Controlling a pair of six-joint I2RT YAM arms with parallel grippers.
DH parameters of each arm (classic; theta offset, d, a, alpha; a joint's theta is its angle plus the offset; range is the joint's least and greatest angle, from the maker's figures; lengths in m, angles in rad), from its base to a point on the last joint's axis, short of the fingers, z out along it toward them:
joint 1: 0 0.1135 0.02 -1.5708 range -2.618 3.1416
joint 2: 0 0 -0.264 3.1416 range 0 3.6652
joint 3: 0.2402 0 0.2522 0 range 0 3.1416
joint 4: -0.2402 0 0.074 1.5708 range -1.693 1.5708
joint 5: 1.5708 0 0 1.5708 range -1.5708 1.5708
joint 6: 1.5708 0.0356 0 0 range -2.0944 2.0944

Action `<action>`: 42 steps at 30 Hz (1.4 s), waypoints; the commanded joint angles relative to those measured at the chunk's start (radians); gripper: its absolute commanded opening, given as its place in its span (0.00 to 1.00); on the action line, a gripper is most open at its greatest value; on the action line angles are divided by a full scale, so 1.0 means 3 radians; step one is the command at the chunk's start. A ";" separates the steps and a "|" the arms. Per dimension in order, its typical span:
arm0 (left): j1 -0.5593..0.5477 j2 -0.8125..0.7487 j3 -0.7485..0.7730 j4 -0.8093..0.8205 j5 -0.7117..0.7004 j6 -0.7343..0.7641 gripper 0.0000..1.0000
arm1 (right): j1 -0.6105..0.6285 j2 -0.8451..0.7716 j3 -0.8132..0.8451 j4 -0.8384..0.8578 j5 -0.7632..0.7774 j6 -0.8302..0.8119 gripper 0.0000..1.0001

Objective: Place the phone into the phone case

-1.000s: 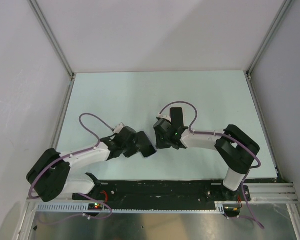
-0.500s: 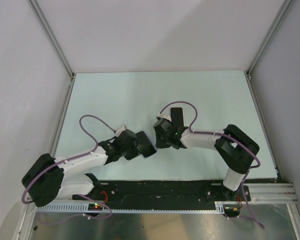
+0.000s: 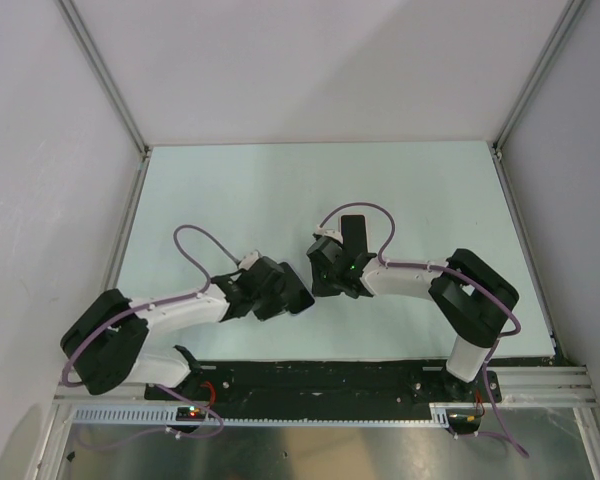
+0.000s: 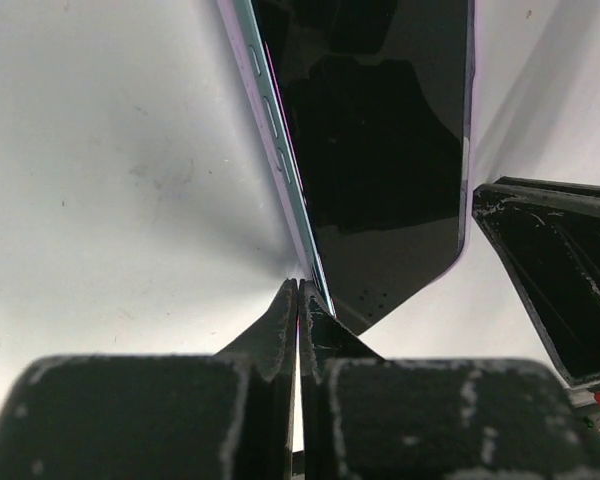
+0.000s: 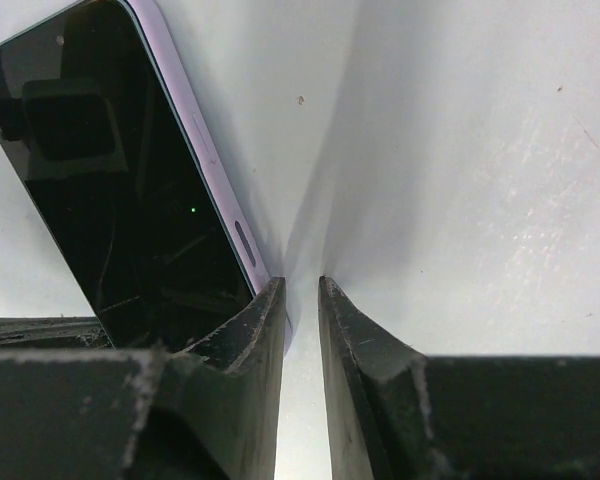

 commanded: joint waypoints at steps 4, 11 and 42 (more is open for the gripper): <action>-0.0025 0.0256 0.0295 0.0114 0.0016 0.0094 0.00 | 0.0092 0.0086 0.0029 0.0012 0.0032 0.0014 0.25; -0.0023 0.0380 0.0331 0.0108 0.0038 0.0161 0.01 | 0.0136 0.0091 0.0027 -0.0007 0.0041 0.0013 0.25; -0.0074 -0.0292 0.0045 0.0004 -0.0410 -0.0710 0.20 | -0.0018 0.0119 0.0030 0.0012 -0.0041 -0.0033 0.25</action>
